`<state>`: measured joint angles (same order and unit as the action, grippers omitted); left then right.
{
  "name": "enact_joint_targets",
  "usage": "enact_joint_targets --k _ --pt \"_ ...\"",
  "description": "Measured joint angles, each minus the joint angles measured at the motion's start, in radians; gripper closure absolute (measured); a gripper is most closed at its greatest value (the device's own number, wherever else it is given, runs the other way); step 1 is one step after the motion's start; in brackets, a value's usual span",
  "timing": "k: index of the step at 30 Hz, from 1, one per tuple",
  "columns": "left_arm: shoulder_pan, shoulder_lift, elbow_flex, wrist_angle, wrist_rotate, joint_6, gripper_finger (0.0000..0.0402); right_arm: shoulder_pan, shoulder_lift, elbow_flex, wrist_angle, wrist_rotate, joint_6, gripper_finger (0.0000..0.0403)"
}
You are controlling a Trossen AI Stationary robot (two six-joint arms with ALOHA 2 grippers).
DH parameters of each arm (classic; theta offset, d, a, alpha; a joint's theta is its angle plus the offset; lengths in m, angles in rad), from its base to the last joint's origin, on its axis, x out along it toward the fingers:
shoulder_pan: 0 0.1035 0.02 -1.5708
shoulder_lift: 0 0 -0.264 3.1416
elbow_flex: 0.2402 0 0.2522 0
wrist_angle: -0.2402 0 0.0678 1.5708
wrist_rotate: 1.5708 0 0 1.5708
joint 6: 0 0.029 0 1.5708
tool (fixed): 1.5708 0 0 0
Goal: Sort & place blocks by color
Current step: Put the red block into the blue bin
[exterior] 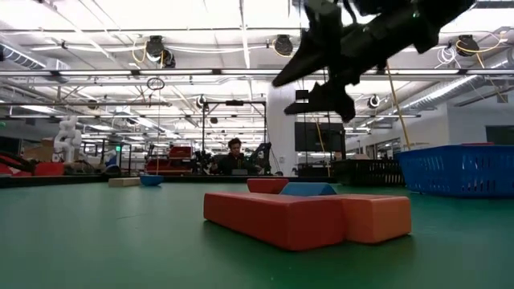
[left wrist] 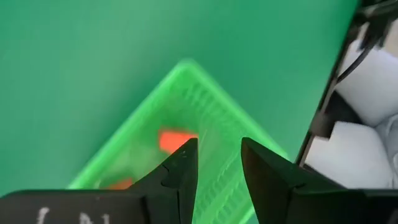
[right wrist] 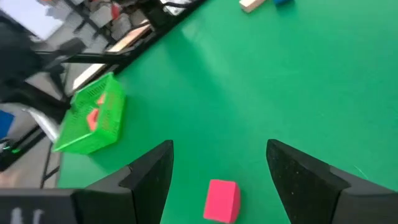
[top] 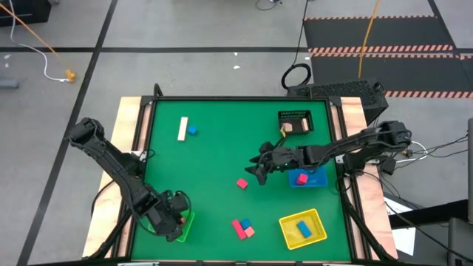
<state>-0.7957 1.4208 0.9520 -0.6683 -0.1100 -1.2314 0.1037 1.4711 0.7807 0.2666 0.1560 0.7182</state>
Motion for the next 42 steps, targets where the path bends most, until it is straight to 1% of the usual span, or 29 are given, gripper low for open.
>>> enact_joint_targets --k 5,6,8,10,12,14,16,18,22,26,30,34,38,42 --pt "0.049 0.0 0.0 0.066 -0.057 0.122 0.0278 0.024 0.108 0.002 0.141 0.002 0.019 0.0156" --pt "0.058 0.0 0.0 0.077 -0.077 0.151 0.0278 0.031 0.123 0.01 0.141 0.005 0.019 0.0156" --pt "0.072 0.0 0.0 0.095 -0.157 0.206 0.0277 0.049 0.151 0.019 0.143 0.038 0.015 0.0156" --pt "0.091 0.0 0.0 0.115 -0.251 0.237 0.0277 0.072 0.185 0.029 0.137 0.088 0.002 0.0156" --pt "0.109 0.0 0.0 0.127 -0.337 0.251 0.0277 0.096 0.218 0.045 0.126 0.115 0.0 0.0156" --pt "0.124 0.0 0.0 0.144 -0.397 0.265 0.0277 0.122 0.253 0.079 0.07 0.146 -0.002 0.0156" --pt "0.136 0.0 0.0 0.163 -0.43 0.284 0.0277 0.147 0.289 0.116 -0.005 0.19 -0.018 0.0156" --pt "0.148 0.0 0.0 0.183 -0.441 0.303 0.0277 0.168 0.328 0.154 -0.068 0.248 -0.045 0.0156" --pt "0.165 0.0 0.001 0.245 -0.446 0.343 0.0277 0.199 0.391 0.217 -0.121 0.339 -0.092 0.0156" --pt "0.168 0.0 0.001 0.32 -0.445 0.386 0.0277 0.208 0.434 0.245 -0.123 0.367 -0.099 0.0156" --pt "0.168 0.0 0.001 0.383 -0.445 0.428 0.0277 0.205 0.449 0.247 -0.131 0.371 -0.054 0.0156" --pt "0.168 0.0 0.001 0.428 -0.45 0.464 0.0277 0.205 0.453 0.247 -0.14 0.367 -0.05 0.0158" --pt "0.169 0.0 0.001 0.463 -0.452 0.505 0.0277 0.204 0.452 0.247 -0.148 0.361 -0.048 0.0182" --pt "0.169 0.0 0.001 0.488 -0.463 0.535 0.0277 0.203 0.452 0.247 -0.159 0.338 -0.026 0.0228"
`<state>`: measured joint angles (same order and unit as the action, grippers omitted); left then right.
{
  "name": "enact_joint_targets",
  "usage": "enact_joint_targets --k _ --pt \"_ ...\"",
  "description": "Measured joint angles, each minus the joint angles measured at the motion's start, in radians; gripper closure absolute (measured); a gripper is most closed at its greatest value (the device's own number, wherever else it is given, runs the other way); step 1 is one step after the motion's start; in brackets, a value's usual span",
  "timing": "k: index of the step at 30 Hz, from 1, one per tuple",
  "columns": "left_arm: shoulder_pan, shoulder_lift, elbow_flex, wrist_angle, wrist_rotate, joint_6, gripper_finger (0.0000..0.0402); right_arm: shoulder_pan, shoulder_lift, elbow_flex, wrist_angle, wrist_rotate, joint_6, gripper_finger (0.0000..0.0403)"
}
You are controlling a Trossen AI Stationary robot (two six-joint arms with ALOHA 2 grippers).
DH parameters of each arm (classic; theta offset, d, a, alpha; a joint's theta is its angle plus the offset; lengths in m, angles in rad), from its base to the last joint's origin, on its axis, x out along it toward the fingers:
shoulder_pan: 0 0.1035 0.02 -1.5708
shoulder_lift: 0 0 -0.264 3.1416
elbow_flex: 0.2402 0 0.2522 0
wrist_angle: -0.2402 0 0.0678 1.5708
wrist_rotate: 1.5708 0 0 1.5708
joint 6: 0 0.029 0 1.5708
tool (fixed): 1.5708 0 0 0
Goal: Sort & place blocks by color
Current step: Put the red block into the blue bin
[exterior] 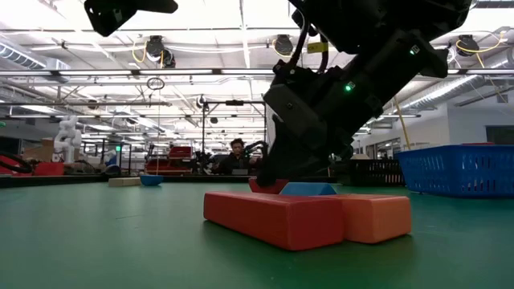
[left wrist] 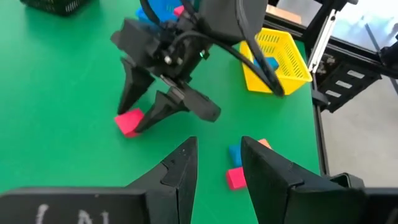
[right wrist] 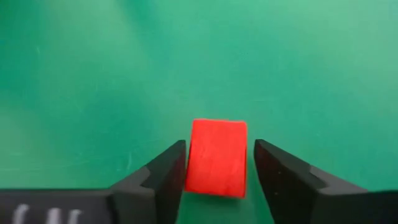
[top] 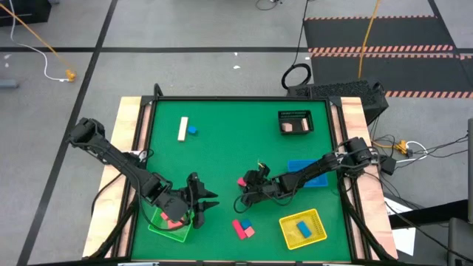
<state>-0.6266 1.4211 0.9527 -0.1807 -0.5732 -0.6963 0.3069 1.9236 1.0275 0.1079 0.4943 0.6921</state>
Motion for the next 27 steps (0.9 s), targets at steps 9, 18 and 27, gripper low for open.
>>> enact_joint_targets --k 9,18,27 --pt "0.0 0.0 0.0 0.034 -0.064 0.071 0.0277 -0.006 -0.002 -0.001 -0.007 -0.069 -0.005 0.0291" --pt "0.008 0.0 0.0 0.034 -0.091 0.117 0.0277 -0.035 -0.048 -0.002 -0.049 -0.193 -0.042 0.0291" --pt "0.05 0.0 0.0 0.036 -0.093 0.14 0.0277 -0.049 -0.28 -0.003 -0.289 -0.128 -0.084 0.0291"
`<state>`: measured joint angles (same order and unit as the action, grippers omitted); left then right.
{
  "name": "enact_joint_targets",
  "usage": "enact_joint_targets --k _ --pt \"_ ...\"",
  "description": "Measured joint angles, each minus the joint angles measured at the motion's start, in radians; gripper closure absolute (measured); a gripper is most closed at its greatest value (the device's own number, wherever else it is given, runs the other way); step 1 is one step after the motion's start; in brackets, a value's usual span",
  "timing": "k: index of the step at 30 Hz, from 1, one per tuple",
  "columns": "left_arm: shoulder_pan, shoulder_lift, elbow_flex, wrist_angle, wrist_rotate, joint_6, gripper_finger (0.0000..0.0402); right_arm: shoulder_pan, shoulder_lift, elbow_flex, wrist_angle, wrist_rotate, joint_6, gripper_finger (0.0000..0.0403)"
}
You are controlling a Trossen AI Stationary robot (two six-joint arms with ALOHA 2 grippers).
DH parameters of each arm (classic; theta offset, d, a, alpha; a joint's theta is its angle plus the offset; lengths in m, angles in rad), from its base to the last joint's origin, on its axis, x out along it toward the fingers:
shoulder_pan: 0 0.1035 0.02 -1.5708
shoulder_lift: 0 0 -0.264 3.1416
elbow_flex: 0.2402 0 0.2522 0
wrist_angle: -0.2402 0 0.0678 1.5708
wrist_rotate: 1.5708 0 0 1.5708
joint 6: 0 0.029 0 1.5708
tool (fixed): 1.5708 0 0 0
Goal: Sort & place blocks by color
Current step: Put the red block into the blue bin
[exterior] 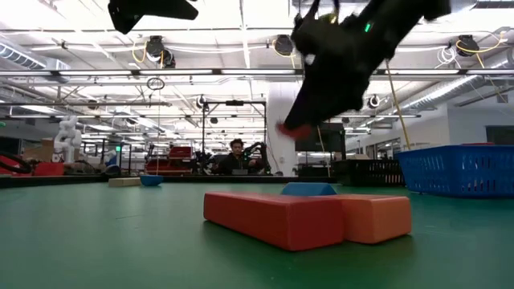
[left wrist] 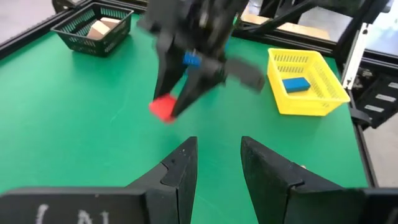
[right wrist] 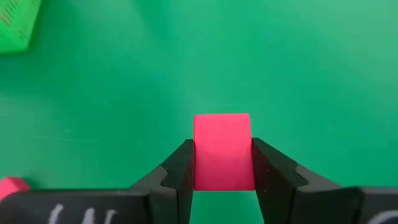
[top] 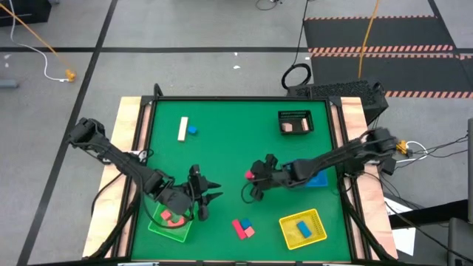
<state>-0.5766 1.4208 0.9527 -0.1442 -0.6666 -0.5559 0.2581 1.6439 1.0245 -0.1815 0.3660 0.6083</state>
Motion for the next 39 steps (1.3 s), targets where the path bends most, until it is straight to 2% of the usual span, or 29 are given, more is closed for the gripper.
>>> enact_joint_targets --k 4,8,18,28,34,39 --pt "0.018 0.0 0.0 0.002 0.0 0.001 0.0277 0.001 -0.128 0.001 -0.152 0.025 0.015 0.0291" --pt "0.033 0.0 0.0 0.012 0.0 0.001 0.0277 0.006 -0.239 0.001 -0.342 0.057 0.097 0.0291" --pt "0.04 0.0 0.0 0.019 0.001 0.002 0.0277 0.069 -0.411 0.001 -0.687 0.056 0.343 0.029" --pt "0.04 0.0 0.0 0.02 0.002 0.001 0.0277 0.137 -0.453 -0.011 -0.959 0.082 0.629 0.0289" --pt "0.04 0.0 0.0 0.021 0.002 0.0 0.0277 0.158 -0.453 -0.108 -0.978 0.068 0.807 0.0287" --pt "0.04 0.0 0.0 0.022 0.002 -0.002 0.0277 0.164 -0.453 -0.208 -0.971 -0.007 0.938 0.0283"
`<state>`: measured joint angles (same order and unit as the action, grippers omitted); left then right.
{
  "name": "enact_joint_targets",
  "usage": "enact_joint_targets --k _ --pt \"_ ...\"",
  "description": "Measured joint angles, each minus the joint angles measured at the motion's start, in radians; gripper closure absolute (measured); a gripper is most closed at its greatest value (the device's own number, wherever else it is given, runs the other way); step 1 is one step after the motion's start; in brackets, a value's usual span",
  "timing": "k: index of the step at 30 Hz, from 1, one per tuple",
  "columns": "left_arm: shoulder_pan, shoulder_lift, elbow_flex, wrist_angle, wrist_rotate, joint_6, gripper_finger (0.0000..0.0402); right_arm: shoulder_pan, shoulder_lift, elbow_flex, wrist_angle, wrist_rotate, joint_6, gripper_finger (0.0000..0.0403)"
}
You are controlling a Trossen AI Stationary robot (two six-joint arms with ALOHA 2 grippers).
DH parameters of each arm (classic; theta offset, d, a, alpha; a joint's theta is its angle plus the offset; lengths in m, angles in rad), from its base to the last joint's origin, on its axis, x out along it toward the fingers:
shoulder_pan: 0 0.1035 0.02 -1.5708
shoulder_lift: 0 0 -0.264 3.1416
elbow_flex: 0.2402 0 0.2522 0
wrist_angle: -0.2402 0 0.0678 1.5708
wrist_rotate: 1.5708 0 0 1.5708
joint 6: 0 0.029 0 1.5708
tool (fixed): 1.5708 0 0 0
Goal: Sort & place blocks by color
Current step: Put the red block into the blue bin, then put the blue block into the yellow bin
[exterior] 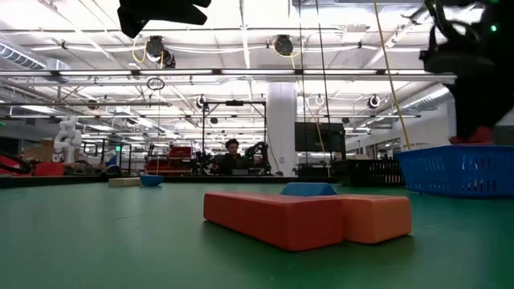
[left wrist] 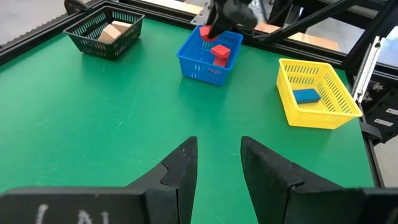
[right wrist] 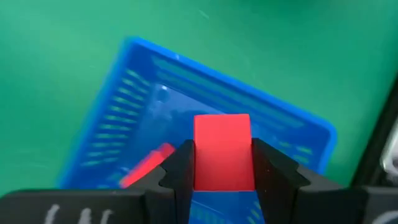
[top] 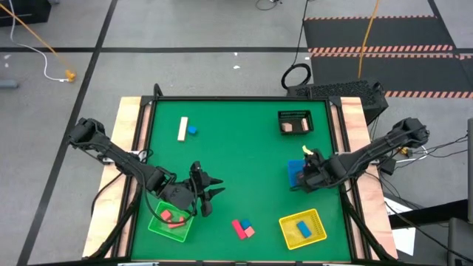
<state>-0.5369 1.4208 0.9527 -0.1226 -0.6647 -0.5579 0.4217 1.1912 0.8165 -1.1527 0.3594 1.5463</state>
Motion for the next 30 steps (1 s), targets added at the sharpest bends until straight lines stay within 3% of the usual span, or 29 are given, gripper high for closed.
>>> enact_joint_targets --k 4,19,30 --pt "0.0 0.0 0.0 0.0 0.0 0.0 0.0277 0.007 0.0 -0.057 0.014 -0.049 0.051 0.0282" --pt "0.0 0.0 0.0 0.0 0.0 0.005 0.0277 0.026 0.0 -0.078 0.101 -0.051 0.025 0.0278" --pt "0.0 0.0 0.0 0.0 0.0 -0.001 0.0277 0.026 0.0 -0.078 0.102 -0.104 0.001 0.0202"
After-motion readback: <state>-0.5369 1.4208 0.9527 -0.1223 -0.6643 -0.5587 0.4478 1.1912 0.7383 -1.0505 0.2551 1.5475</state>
